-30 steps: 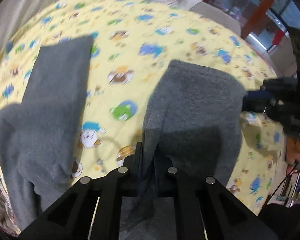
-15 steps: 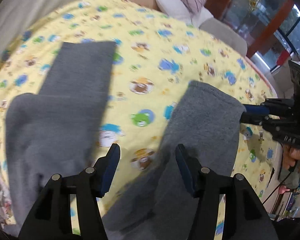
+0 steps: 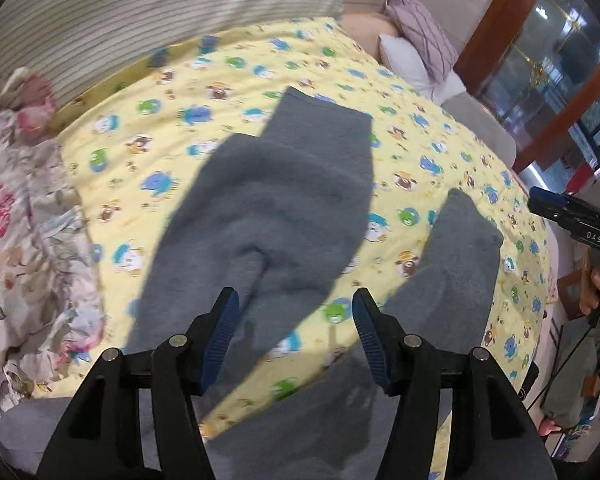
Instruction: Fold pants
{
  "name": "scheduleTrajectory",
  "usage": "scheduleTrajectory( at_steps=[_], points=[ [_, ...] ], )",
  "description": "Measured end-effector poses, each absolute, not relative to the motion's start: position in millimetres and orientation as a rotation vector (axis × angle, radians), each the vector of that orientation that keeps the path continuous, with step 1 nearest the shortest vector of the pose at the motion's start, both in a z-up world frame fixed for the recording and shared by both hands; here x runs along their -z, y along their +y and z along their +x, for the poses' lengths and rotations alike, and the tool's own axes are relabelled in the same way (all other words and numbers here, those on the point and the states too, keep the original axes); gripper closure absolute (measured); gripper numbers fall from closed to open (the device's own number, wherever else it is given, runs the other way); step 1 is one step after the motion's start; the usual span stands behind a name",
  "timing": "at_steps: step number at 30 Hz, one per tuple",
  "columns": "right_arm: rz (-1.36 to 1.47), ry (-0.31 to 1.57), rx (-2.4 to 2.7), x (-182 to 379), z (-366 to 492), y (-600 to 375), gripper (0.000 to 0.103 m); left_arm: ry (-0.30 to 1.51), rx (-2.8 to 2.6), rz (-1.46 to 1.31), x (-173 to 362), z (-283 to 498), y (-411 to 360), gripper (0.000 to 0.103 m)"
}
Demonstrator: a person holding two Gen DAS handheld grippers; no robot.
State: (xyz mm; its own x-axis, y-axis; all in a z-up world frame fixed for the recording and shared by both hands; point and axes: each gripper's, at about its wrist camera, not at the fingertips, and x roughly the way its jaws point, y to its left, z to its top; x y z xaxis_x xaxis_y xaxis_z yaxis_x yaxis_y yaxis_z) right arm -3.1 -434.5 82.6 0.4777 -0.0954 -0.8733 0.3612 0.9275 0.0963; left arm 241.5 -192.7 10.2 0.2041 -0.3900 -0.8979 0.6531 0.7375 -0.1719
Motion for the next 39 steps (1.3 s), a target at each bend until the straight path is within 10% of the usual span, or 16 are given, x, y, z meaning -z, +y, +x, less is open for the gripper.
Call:
scheduleTrajectory(
  at_steps=[25, 27, 29, 39],
  points=[
    [0.129, 1.172, -0.269, 18.5, 316.7, -425.6, 0.046, 1.328, 0.652, 0.251, 69.2, 369.5, -194.5, 0.031],
    [0.153, 1.218, -0.286, 34.4, 327.2, -428.1, 0.049, 1.323, 0.662, 0.265, 72.3, 366.3, -196.0, 0.057],
    [0.169, 1.231, -0.289, 39.3, 328.7, -431.6, 0.092, 1.330, 0.691, 0.261, 69.8, 361.5, -196.9, 0.101],
    [0.284, 0.987, -0.271, -58.7, 245.3, -448.2, 0.096, 1.207, 0.734, 0.328, 7.4, 291.8, -190.9, 0.101]
  ],
)
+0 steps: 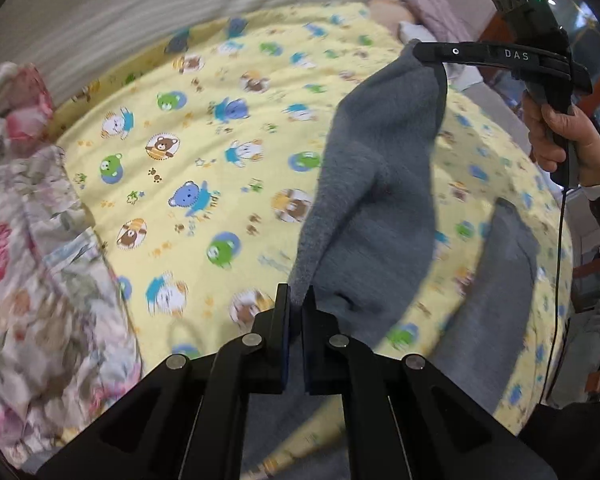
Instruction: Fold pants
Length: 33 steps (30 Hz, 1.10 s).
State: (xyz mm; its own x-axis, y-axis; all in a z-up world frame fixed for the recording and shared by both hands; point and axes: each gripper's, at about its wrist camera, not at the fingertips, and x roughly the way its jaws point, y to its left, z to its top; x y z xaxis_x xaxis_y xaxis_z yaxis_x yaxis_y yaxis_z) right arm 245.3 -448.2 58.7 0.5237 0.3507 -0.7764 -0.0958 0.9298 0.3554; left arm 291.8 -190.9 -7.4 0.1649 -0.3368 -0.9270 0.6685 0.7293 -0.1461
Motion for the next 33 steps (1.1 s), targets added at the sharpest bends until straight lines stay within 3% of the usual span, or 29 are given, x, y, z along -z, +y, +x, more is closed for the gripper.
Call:
scheduleTrajectory(
  at_steps=[7, 17, 33],
  points=[
    [0.330, 0.944, -0.182, -81.7, 170.9, -466.0, 0.096, 1.157, 0.826, 0.310, -27.9, 232.5, -184.0, 0.101],
    [0.387, 0.949, -0.123, -69.0, 92.9, -459.5, 0.096, 1.217, 0.872, 0.306, -3.6, 167.6, -190.7, 0.101],
    [0.398, 0.918, -0.104, -61.4, 35.7, -463.9, 0.096, 1.211, 0.884, 0.286, -12.6, 116.7, -199.8, 0.101]
  ],
)
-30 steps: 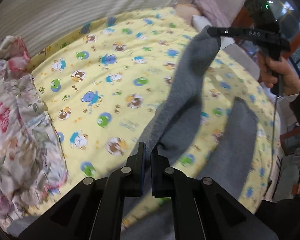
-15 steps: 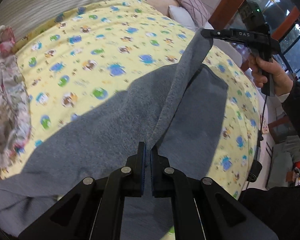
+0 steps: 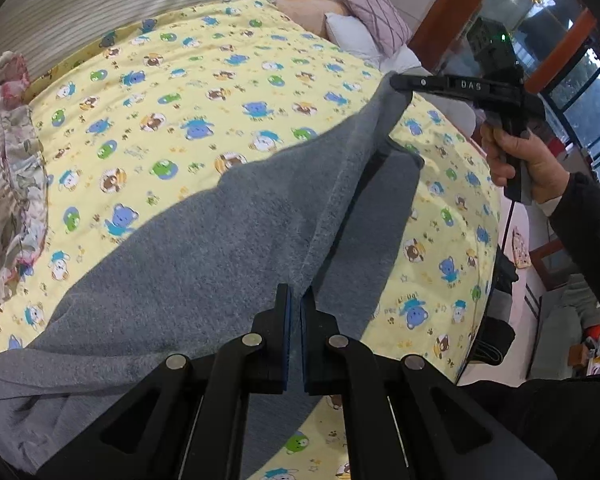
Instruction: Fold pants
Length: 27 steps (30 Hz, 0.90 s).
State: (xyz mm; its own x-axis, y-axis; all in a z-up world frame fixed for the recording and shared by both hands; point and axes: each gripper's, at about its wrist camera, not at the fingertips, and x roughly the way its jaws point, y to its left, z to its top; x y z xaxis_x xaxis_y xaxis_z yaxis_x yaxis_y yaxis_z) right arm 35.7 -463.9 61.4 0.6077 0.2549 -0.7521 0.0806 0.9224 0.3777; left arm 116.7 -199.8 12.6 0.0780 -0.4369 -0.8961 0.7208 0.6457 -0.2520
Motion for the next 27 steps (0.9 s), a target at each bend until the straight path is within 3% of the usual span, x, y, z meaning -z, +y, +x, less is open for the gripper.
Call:
scheduleTrajectory(
  at_steps=[11, 14, 16, 18, 27],
  points=[
    [0.392, 1.062, 0.002, -9.4, 0.9, -462.8, 0.095, 1.349, 0.893, 0.231, 57.0, 91.9, -205.1, 0.099],
    [0.388, 1.109, 0.059, -2.3, -3.8, -457.4, 0.072, 1.373, 0.887, 0.182, 65.0, 94.2, -197.2, 0.094],
    [0.371, 1.098, 0.090, -8.0, -10.5, -451.7, 0.044, 1.385, 0.890, 0.122, 60.2, 97.2, -188.6, 0.082],
    [0.354, 1.065, 0.118, -19.0, -18.4, -446.8, 0.039, 1.372, 0.871, 0.094, 53.2, 98.8, -178.9, 0.057],
    [0.350, 0.925, 0.063, -68.0, -24.4, -386.9, 0.039, 1.282, 0.730, -0.044, 14.0, 110.6, -84.0, 0.055]
  ],
)
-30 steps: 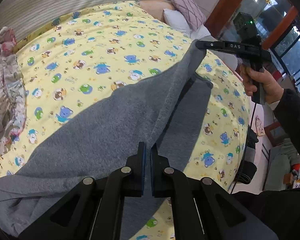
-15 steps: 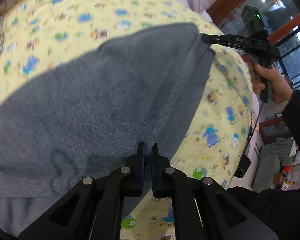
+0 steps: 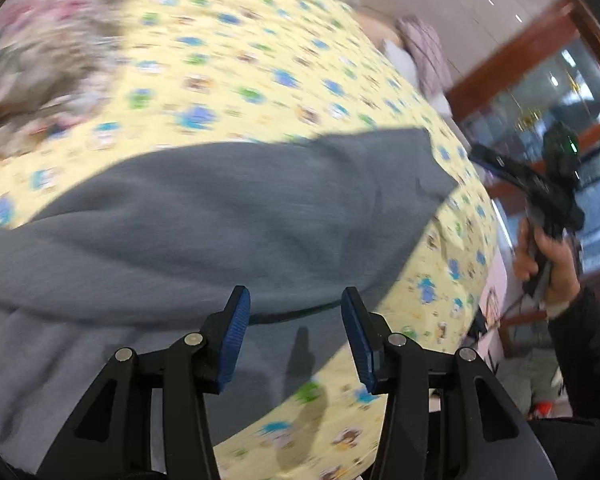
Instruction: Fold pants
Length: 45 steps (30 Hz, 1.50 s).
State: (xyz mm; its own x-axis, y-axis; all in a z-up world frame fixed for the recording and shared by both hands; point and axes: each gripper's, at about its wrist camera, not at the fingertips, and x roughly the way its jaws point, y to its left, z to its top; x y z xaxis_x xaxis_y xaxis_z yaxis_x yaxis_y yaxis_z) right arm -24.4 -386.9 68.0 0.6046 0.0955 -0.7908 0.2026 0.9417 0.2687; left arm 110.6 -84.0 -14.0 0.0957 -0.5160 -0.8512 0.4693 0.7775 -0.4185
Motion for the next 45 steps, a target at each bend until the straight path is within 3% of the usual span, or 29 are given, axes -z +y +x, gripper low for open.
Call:
scheduleTrajectory(
  at_steps=[6, 9, 16, 27, 36, 41, 43, 44, 45],
  points=[
    [0.371, 0.951, -0.128, -56.6, 9.3, -304.2, 0.039, 1.275, 0.566, -0.124, 8.6, 123.4, -0.6, 0.055],
    [0.345, 0.981, -0.213, -48.3, 25.9, -260.2, 0.039, 1.268, 0.463, -0.180, 7.0, 127.5, 49.6, 0.046],
    [0.296, 1.027, -0.393, -36.2, 51.9, -170.3, 0.039, 1.229, 0.257, -0.313, 1.7, 143.3, 163.0, 0.045],
    [0.133, 1.099, -0.588, -18.6, 95.7, -54.0, 0.038, 1.239, -0.017, -0.522, 14.2, 191.9, 287.8, 0.036],
    [-0.021, 1.138, -0.645, 6.0, 122.1, -5.1, 0.038, 1.307, -0.130, -0.654, 46.8, 249.7, 305.9, 0.035],
    [-0.089, 1.179, -0.663, 25.2, 128.4, 7.2, 0.032, 1.318, -0.219, -0.646, 60.4, 276.1, 301.4, 0.035],
    [-0.130, 1.173, -0.646, 29.8, 129.3, 9.1, 0.037, 1.335, -0.258, -0.629, 70.7, 280.5, 303.3, 0.045],
    [-0.138, 1.175, -0.645, 31.2, 130.4, 9.0, 0.042, 1.340, -0.268, -0.627, 74.7, 280.6, 304.3, 0.061],
    [-0.140, 1.180, -0.643, 32.7, 132.0, 8.1, 0.055, 1.335, -0.266, -0.631, 77.5, 279.4, 304.8, 0.078]
  ],
)
